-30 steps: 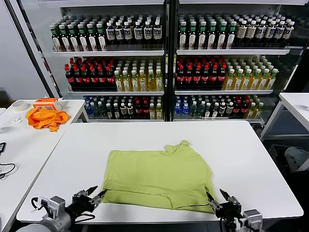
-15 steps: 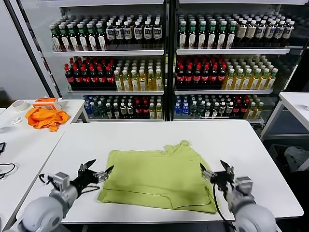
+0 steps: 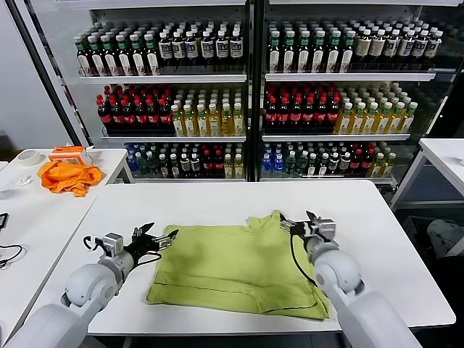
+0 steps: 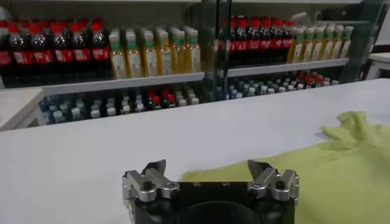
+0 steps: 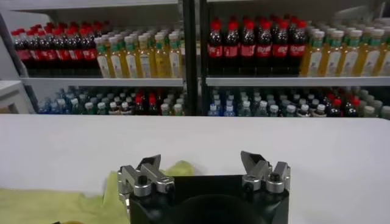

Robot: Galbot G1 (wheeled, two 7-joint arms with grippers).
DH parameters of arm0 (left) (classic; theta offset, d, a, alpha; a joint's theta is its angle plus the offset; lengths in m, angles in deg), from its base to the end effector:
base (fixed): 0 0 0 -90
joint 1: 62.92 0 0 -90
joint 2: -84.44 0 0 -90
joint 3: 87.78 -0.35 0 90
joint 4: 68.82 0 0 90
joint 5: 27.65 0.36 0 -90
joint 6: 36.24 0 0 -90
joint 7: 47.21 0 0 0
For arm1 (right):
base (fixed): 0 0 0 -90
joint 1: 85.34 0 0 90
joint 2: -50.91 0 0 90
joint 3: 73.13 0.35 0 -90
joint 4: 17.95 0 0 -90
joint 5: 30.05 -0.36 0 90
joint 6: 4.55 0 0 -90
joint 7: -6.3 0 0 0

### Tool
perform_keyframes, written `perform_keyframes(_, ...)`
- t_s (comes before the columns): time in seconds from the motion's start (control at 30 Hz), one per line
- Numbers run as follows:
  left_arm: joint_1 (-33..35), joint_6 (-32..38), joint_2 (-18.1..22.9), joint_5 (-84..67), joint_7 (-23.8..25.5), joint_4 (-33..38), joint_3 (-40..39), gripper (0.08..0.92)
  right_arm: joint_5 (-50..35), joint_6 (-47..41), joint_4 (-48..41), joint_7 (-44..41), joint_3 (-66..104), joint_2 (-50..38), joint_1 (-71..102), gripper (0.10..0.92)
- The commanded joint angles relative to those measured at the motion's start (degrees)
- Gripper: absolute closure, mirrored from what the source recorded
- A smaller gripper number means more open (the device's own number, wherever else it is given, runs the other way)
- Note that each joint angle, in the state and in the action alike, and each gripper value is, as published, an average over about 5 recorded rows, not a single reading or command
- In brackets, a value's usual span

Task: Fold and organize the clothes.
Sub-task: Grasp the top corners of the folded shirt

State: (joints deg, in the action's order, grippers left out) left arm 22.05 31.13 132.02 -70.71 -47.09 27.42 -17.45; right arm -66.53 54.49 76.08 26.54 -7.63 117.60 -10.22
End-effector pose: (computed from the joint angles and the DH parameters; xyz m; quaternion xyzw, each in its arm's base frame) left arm 0.3629 0.1208 -0.2800 -0.1615 -0.9603 -0.0240 0.2260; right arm 0.4075 0.0083 -0.2612 0.0612 -0.9751 0.0058 0.2130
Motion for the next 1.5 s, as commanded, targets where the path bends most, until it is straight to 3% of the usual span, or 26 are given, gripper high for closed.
perform_keyframes(0.03, -7.4, -0.4, 2.0, -0.3, 2.1, -9.3, -4.6, 0.177, 1.1, 0.3, -13.5, 0.4, -4.9, 6.0, -8.5, 0.203)
perform_keyframes(0.43, -9.3, -0.5, 4.0, 1.0, 3.7, -14.0, -5.2, 0.177, 1.1, 1.1, -14.8, 0.8, -4.7, 7.3, -7.9, 0.203)
perform_keyframes(0.8, -8.5, -1.2, 4.2, 1.7, 3.8, -14.1, -4.9, 0.207, 0.0, 0.7, -14.9, 1.2, -4.5, 7.2, -7.4, 0.203)
perform_keyframes(0.93, -8.5, -0.2, 4.3, 1.5, 4.1, -14.5, -4.8, 0.31, -0.6, 1.2, -15.4, 0.8, -4.2, 7.4, -7.4, 0.247)
perform_keyframes(1.5, -6.8, -0.2, 5.0, 1.7, 5.0, -13.7, -3.8, 0.83, -1.1, 2.2, -16.3, 0.3, -3.3, 8.3, -7.4, 0.735)
